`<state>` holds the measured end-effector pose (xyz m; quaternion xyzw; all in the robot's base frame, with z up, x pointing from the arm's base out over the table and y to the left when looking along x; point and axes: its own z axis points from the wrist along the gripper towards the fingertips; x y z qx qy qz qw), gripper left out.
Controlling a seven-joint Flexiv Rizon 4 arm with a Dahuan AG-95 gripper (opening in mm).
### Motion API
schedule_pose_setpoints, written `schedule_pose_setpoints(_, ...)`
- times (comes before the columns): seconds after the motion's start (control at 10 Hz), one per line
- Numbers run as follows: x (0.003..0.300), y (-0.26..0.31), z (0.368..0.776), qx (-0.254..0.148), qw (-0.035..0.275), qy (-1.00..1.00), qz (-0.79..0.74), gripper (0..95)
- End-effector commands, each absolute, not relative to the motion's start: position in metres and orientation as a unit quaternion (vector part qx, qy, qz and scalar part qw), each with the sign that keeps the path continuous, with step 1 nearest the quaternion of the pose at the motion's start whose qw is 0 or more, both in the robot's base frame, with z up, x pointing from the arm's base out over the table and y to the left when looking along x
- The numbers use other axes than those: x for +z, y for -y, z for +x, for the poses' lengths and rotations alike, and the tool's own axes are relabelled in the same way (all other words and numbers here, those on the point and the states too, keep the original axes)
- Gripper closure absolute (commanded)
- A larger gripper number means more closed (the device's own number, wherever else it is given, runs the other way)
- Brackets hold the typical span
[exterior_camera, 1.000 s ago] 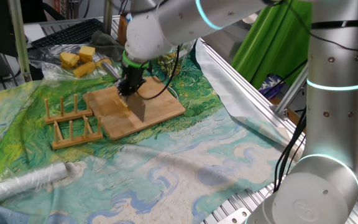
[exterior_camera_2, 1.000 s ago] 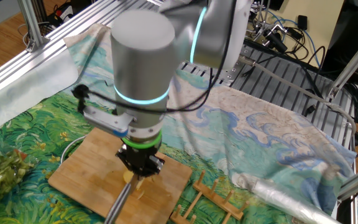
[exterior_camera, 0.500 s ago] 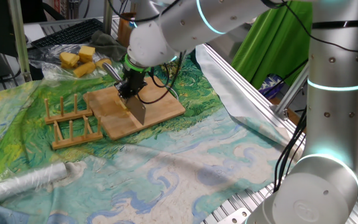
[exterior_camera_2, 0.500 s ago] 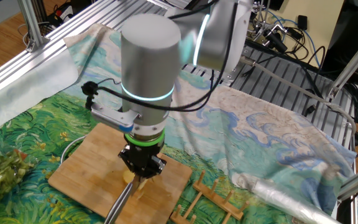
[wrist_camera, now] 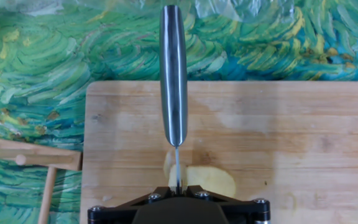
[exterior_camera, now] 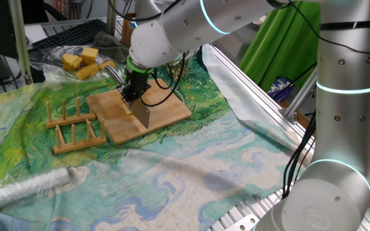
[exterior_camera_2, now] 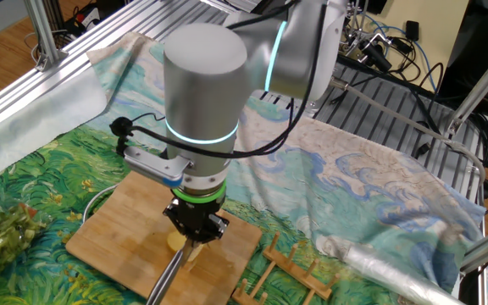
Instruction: Chop the potatoes
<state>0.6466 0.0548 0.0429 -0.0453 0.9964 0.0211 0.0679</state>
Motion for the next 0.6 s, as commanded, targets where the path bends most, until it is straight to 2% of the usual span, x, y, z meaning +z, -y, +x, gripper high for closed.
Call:
schedule_pose_setpoints(0.1,0.0411,-0.0563,0.6469,0.021,0.074,-0.996,-0.042,95.0)
schedule_pose_setpoints(0.6,0.0445,-0.0563,0.6444,0.024,0.065,-0.997,-0.031,95.0)
